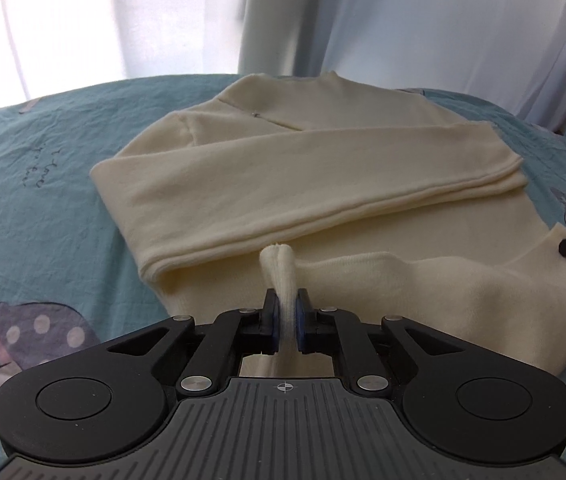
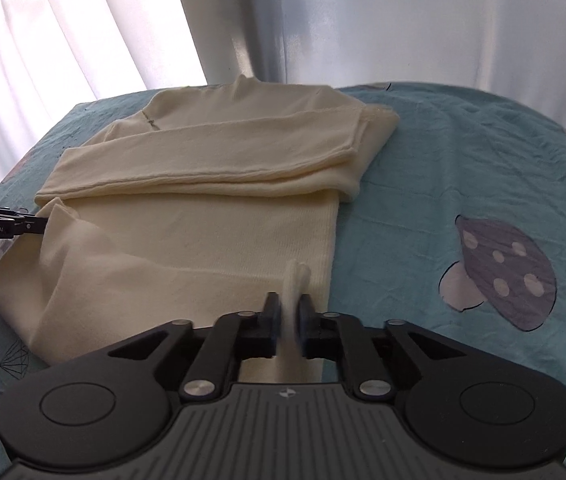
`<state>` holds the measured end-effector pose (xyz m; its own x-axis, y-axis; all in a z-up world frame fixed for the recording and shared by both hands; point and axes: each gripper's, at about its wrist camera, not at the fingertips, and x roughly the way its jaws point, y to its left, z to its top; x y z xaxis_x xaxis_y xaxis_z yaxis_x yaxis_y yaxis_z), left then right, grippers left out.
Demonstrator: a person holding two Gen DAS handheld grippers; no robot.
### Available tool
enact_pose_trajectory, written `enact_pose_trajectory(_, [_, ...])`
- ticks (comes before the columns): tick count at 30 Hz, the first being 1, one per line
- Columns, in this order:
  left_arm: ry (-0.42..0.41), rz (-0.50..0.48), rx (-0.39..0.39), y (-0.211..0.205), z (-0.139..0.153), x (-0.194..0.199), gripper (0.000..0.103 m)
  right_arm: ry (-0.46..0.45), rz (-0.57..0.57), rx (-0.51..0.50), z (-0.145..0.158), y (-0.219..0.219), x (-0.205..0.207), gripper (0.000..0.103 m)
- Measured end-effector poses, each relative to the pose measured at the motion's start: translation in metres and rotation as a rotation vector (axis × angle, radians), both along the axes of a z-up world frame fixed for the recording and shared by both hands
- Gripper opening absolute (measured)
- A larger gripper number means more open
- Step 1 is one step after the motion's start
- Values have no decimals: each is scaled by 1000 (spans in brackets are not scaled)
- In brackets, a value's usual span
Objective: Fold small clothes
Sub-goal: 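Lift the hem with both grippers and carry it toward the collar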
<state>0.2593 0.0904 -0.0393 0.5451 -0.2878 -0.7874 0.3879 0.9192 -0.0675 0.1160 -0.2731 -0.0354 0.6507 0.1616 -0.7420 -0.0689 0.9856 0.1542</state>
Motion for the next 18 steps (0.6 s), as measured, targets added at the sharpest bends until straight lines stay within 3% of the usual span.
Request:
enact_pose_trajectory(5, [-101,37,-76,14,50,-7,9,-125,0,-38,28,2,-5,5])
enact_pose_trajectory(8, [-175,94,-114,26,81,12,9,-220,-10,-44,52,2,10,5])
enact_pose_trajectory(10, [-213,147,-91,28,86,31,9,-263,-30,-51,60,3,27,5])
enact_pose_trajectory(12, [-225,182,-57,27,79,52,10,-295,-51,-52,62,3,52,6])
enact_pose_trajectory(14, [-182,199,-46,24,59,72,11,-282,-84,-28,54,1,79,6])
enact_pose_trajectory(16, [-108,182,-35,21,34,85,12,-225,-103,9,38,-5,103,6])
enact_pose_trajectory(18, [-64,149,-15,17,15,85,22,-149,-101,13,22,-8,120,7])
